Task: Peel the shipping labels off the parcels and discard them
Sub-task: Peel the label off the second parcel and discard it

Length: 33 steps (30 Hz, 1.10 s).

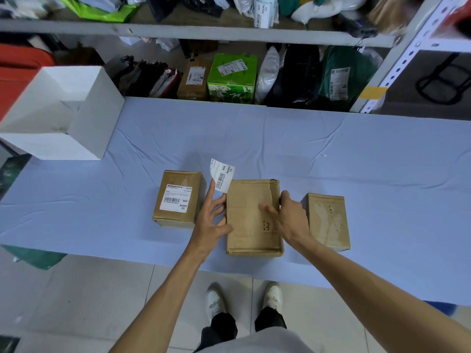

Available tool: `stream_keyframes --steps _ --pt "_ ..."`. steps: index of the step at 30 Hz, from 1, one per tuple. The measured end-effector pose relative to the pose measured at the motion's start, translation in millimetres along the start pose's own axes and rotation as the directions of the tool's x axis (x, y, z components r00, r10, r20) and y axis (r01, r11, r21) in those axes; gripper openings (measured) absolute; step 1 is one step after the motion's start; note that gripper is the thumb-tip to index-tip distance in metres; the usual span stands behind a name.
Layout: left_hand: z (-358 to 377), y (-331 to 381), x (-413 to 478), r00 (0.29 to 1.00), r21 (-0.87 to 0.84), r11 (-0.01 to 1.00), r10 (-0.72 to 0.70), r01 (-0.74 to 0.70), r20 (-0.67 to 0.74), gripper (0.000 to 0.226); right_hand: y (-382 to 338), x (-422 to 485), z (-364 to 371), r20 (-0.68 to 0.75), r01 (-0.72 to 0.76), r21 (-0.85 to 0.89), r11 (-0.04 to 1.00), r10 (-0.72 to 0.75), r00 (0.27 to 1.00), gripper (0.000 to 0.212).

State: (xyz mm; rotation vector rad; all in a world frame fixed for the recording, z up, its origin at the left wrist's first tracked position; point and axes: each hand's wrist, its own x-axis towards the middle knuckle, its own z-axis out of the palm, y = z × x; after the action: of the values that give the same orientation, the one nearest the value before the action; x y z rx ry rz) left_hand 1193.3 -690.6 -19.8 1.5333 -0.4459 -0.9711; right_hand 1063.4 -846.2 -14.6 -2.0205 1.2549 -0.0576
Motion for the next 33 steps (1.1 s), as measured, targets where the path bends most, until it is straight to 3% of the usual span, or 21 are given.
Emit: stream_keyframes --steps 2,5,7,16,23,25,29,31,33 --pt "-1 1 1 1.0 0.004 1.0 -0.006 0.006 -0.002 0.112 -3 -6 3 0.05 -0.001 -0.09 0.996 0.006 0.999 0.08" --pt "-5 0 4 1.0 0.031 1.0 -0.004 0.004 -0.013 0.114 -4 -14 11 0.13 0.014 -0.158 0.987 0.006 0.992 0.148" --pt "-9 0 4 1.0 0.04 0.999 -0.011 0.012 -0.011 0.114 -2 -16 14 0.137 0.044 -0.119 0.992 -0.027 0.99 0.168" --pt "-7 3 4 1.0 0.061 0.998 -0.009 0.011 -0.023 0.112 8 -16 15 0.085 0.103 -0.026 0.994 -0.1 0.991 0.136" --pt "-4 5 4 1.0 0.063 0.998 -0.021 0.022 -0.022 0.113 18 -8 12 0.0 0.145 -0.019 0.989 -0.145 0.989 0.08" --pt "-3 4 3 0.999 0.058 0.998 -0.032 0.033 -0.023 0.113 15 -10 10 0.009 0.092 -0.022 0.996 -0.091 0.996 0.092" --pt "2 6 3 0.999 0.08 0.996 -0.033 0.034 -0.015 0.112 3 -19 14 0.027 -0.012 -0.102 0.995 0.015 1.0 0.135" --pt "4 9 5 1.0 0.117 0.993 -0.029 0.03 -0.006 0.112 2 -17 16 0.036 -0.031 -0.097 0.995 0.035 0.999 0.135" --pt "5 11 6 1.0 0.137 0.99 -0.03 0.031 -0.008 0.11 5 -14 15 0.03 -0.014 -0.085 0.996 0.017 0.999 0.118"
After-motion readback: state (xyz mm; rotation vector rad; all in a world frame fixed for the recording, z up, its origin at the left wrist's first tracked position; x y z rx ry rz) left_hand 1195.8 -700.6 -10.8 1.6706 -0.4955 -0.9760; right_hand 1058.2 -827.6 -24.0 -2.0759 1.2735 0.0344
